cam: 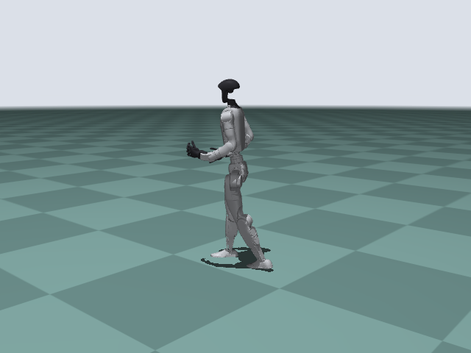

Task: Walk run

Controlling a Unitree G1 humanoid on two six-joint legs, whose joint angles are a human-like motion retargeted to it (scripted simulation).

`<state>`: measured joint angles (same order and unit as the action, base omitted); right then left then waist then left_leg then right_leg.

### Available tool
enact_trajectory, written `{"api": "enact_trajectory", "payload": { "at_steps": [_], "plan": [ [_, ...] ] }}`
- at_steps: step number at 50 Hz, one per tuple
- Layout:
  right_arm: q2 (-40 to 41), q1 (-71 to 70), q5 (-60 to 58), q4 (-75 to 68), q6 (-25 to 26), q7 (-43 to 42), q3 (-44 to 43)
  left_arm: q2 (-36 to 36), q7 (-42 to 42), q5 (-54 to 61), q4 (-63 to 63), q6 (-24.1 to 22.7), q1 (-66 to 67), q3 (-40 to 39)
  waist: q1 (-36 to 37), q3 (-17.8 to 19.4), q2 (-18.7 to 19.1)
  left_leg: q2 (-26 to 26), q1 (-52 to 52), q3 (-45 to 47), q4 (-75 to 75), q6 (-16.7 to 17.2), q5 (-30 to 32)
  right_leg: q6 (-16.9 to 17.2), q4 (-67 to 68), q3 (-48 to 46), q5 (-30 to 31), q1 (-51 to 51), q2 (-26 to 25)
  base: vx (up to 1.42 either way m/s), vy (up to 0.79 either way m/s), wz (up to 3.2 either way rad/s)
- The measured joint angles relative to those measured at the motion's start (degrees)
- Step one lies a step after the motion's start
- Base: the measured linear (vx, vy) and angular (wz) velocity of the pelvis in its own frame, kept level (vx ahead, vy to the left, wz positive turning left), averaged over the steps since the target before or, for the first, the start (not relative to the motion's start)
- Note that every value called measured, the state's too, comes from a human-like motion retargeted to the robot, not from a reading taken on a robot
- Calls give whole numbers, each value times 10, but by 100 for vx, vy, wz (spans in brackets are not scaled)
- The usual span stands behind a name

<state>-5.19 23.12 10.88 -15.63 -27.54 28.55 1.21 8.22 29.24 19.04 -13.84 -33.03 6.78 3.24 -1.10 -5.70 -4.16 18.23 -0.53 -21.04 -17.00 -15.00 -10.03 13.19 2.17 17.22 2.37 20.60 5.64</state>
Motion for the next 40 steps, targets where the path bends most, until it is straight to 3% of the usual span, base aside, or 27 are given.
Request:
{"api": "enact_trajectory", "payload": {
  "at_steps": [2,3,5,8,10,13,18,22,24,27,28,30,33,37,40],
  "plan": [
    [0,-23,-4,-3,8,7,7,-12,-15,-8,-28,11,22,-12,-5,5,-13,18,8,8,-49,0,24,-9,14,-9,72,-14,10,47,-11,167],
    [2,-34,-12,-5,12,12,7,-22,-20,-6,-41,19,37,-17,-7,3,-15,24,8,20,-78,0,52,-31,23,-28,61,-24,14,59,-6,133],
    [8,-58,-37,-10,18,20,-4,-46,-12,5,-70,35,68,-31,14,0,-11,31,-9,77,-147,17,165,-63,60,-48,20,-46,12,70,-21,117],
    [15,-99,-68,-17,15,10,-58,-93,29,-1,-128,57,92,-65,8,-9,3,-53,-102,170,-284,135,273,-67,67,-132,-20,-73,40,43,-26,222],
    [10,-117,-68,-19,6,-10,-66,-128,21,-16,-152,64,112,-84,9,-10,-8,-87,-132,244,-320,148,289,-84,52,-177,-28,-98,50,34,-18,164],
    [0,-146,-53,-30,-3,-37,-65,-153,2,-14,-175,68,132,-101,16,-2,-17,-102,-197,306,-348,94,187,-93,28,-232,-36,-132,58,29,-19,140],
    [-32,-148,-37,-40,-9,-36,-52,-138,2,-14,-195,89,140,-117,67,5,-27,-119,-266,379,-236,78,78,-106,2,-295,-67,-174,38,36,-23,93],
    [-45,-142,-50,-62,1,-15,-77,-116,15,-18,-209,97,121,-117,81,1,-6,-164,-248,528,-54,50,30,-94,-6,-375,-105,-217,3,38,-19,167],
    [-41,-136,-53,-67,2,-11,-85,-117,15,-13,-215,100,110,-117,68,-3,-1,-135,-214,569,5,6,-15,-88,-6,-421,-126,-243,-11,57,-27,184],
    [-28,-121,-48,-72,-5,-17,-88,-123,17,-2,-221,102,100,-121,64,-8,1,-104,-176,505,38,0,-56,-68,25,-461,-118,-267,-11,67,-7,117],
    [-21,-117,-49,-74,-5,-18,-86,-125,19,0,-225,104,94,-125,67,-9,-3,-85,-184,455,38,0,-56,-59,46,-465,-89,-267,-3,58,-4,68],
    [-6,-107,-55,-76,-2,-18,-79,-127,21,3,-230,110,84,-130,64,-12,7,-115,-163,494,49,0,-48,-38,110,-464,2,-261,16,54,1,64],
    [3,-98,-67,-74,2,-19,-68,-126,18,12,-230,115,68,-113,57,-11,51,-132,-119,437,76,0,-57,-89,250,-374,105,-203,-26,57,-6,110],
    [3,-90,-93,-78,5,-12,-65,-112,30,6,-232,116,41,-100,41,-13,88,-144,-98,369,94,0,-52,-51,372,-271,55,-108,-63,42,-8,133],
    [3,-82,-112,-72,7,-13,-66,-96,43,-3,-228,111,27,-80,26,-4,95,-132,-78,322,108,0,-49,-34,366,-206,12,-51,-82,38,-12,140]
  ]
}}
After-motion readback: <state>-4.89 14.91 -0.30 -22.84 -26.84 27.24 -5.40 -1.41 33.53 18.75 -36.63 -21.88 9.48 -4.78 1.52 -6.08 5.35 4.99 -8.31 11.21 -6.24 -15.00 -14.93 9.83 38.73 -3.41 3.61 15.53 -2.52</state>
